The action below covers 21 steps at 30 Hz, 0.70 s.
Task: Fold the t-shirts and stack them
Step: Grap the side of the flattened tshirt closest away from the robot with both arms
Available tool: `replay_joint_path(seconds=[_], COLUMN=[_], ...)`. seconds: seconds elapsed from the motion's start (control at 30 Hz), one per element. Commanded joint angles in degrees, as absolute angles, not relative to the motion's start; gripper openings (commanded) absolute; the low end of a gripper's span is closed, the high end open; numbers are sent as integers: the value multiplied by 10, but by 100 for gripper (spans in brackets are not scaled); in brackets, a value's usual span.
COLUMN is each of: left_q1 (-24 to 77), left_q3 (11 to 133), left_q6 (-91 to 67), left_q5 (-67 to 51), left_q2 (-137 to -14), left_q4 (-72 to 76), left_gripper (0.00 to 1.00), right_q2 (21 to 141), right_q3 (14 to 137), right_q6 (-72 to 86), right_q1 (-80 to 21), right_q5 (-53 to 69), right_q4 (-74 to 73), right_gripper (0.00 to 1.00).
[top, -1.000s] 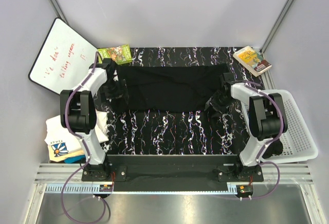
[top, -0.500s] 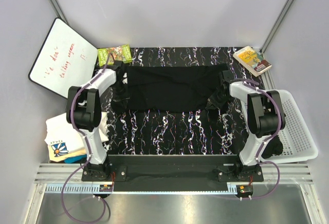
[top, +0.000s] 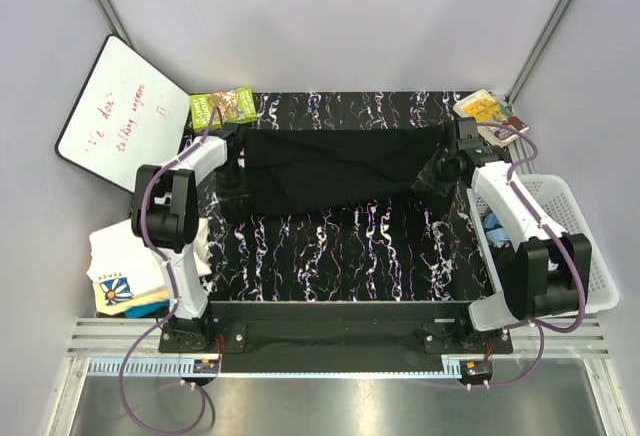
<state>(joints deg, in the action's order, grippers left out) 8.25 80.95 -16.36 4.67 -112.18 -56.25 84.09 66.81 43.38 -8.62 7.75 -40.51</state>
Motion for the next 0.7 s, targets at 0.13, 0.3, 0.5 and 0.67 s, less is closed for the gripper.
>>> replay_joint_path(seconds=[0.13, 0.3, 0.5, 0.67], left_q1=[67, 44, 40, 45], left_q3=[819, 829, 877, 895], left_q6=[-162, -171, -167, -163], left_q5=[84, 93, 82, 62], left_q2=[-1060, -1024, -1069, -1102], left_q4=[-567, -568, -579, -583], left_gripper=[0, 0, 0, 0], right_q2=[850, 879, 1051, 1184], right_q3=[730, 751, 841, 995], right_q6=[399, 378, 341, 319], right_q1=[-90, -91, -89, -89], right_q5=[71, 66, 47, 47], right_q4=[-441, -433, -393, -381], right_gripper=[0, 2, 4, 5])
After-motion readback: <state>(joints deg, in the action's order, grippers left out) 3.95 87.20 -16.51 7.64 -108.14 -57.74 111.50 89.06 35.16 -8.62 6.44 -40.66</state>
